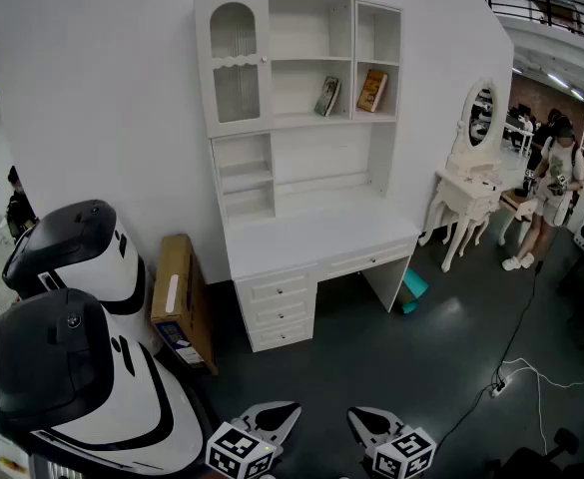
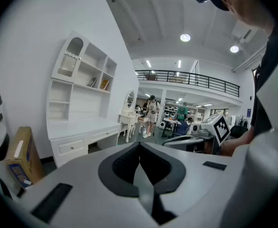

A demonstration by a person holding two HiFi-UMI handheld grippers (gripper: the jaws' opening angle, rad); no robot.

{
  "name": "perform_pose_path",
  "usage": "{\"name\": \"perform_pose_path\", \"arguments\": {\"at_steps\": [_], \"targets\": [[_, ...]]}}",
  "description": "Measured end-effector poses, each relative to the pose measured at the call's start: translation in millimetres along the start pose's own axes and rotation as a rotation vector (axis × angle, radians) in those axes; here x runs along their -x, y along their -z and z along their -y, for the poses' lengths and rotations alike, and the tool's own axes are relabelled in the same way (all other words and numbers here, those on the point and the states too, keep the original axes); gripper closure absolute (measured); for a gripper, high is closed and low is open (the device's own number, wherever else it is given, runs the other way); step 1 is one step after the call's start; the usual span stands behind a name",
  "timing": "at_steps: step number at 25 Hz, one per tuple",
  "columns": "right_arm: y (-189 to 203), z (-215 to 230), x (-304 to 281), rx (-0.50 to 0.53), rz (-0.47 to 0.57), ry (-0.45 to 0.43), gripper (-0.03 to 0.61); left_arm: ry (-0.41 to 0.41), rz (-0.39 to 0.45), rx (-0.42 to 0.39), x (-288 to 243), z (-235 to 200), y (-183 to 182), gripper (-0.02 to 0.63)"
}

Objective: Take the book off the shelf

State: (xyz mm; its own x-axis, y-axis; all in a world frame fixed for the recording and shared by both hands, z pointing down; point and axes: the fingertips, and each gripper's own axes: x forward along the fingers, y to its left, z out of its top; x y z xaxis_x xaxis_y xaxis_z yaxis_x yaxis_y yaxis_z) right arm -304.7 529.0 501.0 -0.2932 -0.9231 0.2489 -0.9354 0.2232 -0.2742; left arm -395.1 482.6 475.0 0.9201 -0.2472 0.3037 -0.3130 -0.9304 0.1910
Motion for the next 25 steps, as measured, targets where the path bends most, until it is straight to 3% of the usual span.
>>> {"name": "perform_pose_path", "arguments": {"at_steps": [3,11,18,25], "targets": [[-1,5,3,0.008,-0.007,-0.005,0.552,-0.01,-0.01,-0.033,-4,6,-1,0.603],[-2,12,13,0.012,-0.006,-0.024,0.552,-0.015,-0.001,-0.011,-13,17,-2,0.603],[-8,31,24,-0.021,0.044,-0.023,0.549,-0.024,-0.008,0.065,-27,23,4,0.603],[-10,52,44,-0.032,0.038,-0.044,0.549,-0.043,0.0,0.042,-48,44,-2,0.603]]}}
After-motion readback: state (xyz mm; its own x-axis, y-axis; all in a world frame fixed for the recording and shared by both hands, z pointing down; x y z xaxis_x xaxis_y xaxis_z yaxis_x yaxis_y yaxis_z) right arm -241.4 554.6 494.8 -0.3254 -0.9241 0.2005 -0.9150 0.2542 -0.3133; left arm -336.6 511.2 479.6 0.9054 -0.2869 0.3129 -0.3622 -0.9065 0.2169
